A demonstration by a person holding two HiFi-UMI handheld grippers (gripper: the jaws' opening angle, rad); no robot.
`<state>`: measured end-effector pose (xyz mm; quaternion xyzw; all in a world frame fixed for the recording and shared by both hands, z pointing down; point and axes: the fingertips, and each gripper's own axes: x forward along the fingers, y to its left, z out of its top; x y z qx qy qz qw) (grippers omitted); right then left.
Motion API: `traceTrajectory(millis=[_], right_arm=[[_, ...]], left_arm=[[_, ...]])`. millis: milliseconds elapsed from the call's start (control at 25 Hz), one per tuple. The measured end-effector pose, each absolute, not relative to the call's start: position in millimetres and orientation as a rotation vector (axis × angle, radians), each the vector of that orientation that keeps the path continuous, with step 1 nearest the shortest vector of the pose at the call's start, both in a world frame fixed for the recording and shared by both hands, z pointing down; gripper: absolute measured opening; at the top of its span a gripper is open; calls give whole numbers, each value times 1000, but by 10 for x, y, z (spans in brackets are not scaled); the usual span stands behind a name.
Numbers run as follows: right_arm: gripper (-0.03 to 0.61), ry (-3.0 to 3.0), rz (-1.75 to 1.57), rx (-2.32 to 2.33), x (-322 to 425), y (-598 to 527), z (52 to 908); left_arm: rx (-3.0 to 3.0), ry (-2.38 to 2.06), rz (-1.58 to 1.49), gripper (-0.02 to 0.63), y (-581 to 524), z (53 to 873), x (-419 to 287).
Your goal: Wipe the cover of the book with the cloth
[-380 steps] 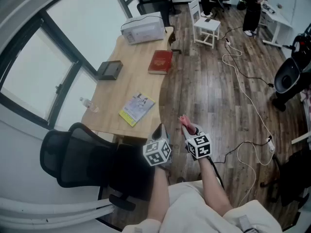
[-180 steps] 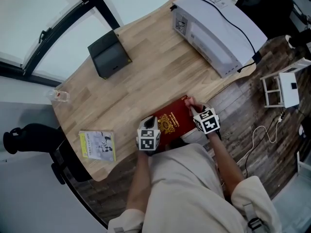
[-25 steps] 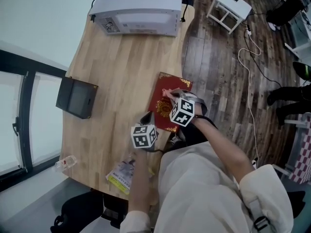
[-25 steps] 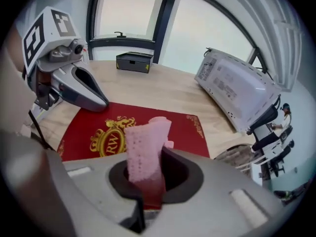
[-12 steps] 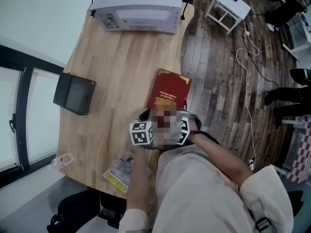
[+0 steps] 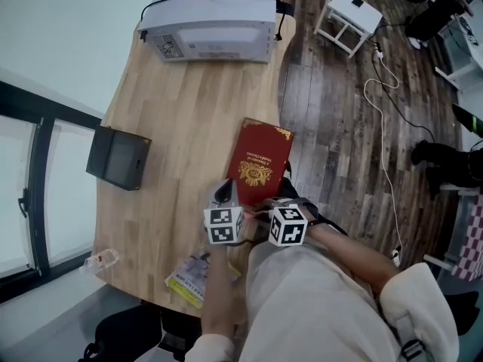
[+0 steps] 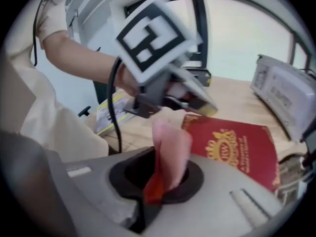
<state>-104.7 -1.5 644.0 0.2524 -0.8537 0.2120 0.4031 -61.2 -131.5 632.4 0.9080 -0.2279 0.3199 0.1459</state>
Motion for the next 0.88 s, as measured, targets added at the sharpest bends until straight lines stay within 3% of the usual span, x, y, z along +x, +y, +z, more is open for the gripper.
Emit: traceTrajectory(millis=[280,440,640,880], right_arm=[[26,-1947,491,1238,336,-1111,6228],[26,-1822,447,1343,669,-1561,6290],[26,-1759,406,1223,503,-1771,6662],[26,-1887,367,962,-345,-1424,6700]], left_arm=[[2558,-646,952,8,-1363,6446,-1094],[2513,-627,1036,8,-1264,6629,-1155],[2451,-637,963,8,-1341,6622,-1126],[2402,-636,914,8,-1344,6649,-1157]])
